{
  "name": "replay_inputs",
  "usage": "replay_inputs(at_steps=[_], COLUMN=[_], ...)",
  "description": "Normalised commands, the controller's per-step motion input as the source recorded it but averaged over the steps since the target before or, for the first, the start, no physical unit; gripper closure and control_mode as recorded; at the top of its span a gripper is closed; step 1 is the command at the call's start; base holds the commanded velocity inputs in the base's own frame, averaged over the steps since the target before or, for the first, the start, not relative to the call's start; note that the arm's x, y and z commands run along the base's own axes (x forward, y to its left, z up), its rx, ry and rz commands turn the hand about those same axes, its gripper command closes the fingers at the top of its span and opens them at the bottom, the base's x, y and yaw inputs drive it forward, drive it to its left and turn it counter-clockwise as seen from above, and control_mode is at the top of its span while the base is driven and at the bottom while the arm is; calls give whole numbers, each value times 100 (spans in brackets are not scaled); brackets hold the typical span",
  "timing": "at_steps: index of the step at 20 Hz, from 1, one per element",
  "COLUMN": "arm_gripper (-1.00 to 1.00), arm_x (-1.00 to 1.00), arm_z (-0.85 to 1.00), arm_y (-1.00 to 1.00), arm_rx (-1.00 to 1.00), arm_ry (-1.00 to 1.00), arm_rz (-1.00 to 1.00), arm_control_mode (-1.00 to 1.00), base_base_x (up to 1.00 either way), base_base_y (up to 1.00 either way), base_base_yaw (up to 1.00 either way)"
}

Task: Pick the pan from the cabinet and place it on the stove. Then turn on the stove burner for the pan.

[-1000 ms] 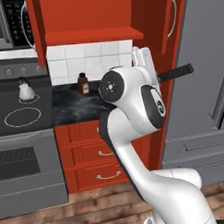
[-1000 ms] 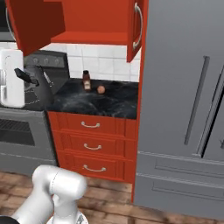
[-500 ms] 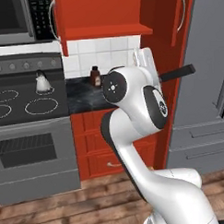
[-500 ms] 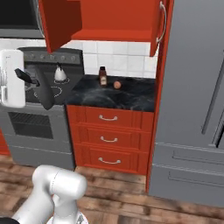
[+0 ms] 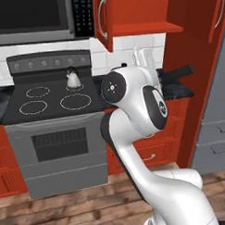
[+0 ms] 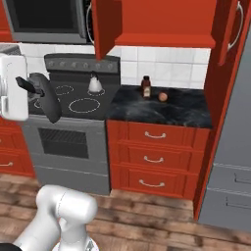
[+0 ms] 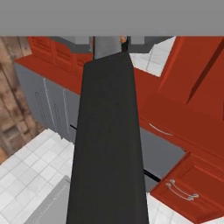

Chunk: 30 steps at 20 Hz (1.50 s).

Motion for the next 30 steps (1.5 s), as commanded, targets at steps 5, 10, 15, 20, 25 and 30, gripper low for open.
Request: replay_inputs(at_steps=[5, 10, 15, 20, 25, 30], arm_gripper=[100, 100, 100, 100, 100, 100], arm_x=[0, 0, 0, 0, 0, 0], arm_z=[0, 0, 0, 0, 0, 0], arm_y=[0, 0, 0, 0, 0, 0], arm_rx=[0, 0, 0, 0, 0, 0], arm_ry=[0, 0, 0, 0, 0, 0], arm_rz=[0, 0, 0, 0, 0, 0], arm_control_mode=[100, 100, 100, 100, 100, 100], base_base_x=[0, 20, 42, 51, 53, 52], base_base_y=[79, 66, 43, 23, 24, 48], base_base_yaw=[0, 0, 0, 0, 0, 0])
